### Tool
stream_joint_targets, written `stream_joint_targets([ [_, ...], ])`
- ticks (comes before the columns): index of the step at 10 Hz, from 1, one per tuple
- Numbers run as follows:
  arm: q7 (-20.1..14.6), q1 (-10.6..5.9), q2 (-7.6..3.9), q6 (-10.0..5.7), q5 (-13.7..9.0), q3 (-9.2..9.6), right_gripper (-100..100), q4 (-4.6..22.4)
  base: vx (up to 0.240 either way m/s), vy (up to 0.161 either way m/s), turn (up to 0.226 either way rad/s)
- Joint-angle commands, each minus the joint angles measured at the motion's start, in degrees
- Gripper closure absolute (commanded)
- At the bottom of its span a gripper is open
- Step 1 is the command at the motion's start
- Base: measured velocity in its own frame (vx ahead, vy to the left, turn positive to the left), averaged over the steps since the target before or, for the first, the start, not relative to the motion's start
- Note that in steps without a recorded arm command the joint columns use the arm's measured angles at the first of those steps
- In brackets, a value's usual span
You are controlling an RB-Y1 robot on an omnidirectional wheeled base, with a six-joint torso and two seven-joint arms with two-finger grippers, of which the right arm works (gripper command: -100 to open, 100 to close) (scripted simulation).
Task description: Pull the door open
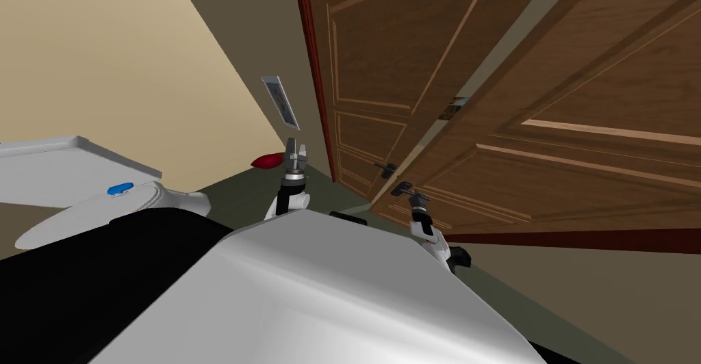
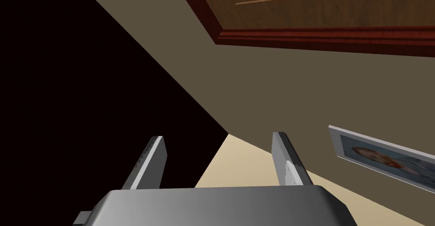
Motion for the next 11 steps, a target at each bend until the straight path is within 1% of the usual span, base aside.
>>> stream_joint_targets([
  [1, -1.2, 0.23, -0.59, -0.81, 0.2, 1.64, 100, -0.8, -0.217, -0.103, 0.199],
  [2, -1.7, 0.32, -0.86, -1.17, 0.2, 2.5, 100, -1.0, -0.227, -0.099, 0.168],
  [3, -1.5, 0.32, -1.02, -0.9, 0.1, 1.66, 100, -0.6, -0.097, -0.044, 0.048],
  [4, -2.7, 1.41, -1.74, -1.99, 0.4, 2.68, 100, -1.2, -0.122, -0.049, 0.115],
  [5, -3.0, 1.69, -1.96, -2.28, 0.4, 2.89, 100, -1.4, -0.183, -0.047, 0.122],
  [8, -5.0, 3.66, -3.51, -4.3, 0.9, 4.34, 100, -2.4, -0.186, -0.058, 0.09],
  [11, -7.6, 6.08, -5.43, -6.79, 1.5, 6.14, 100, -3.8, -0.256, -0.066, 0.132],
])
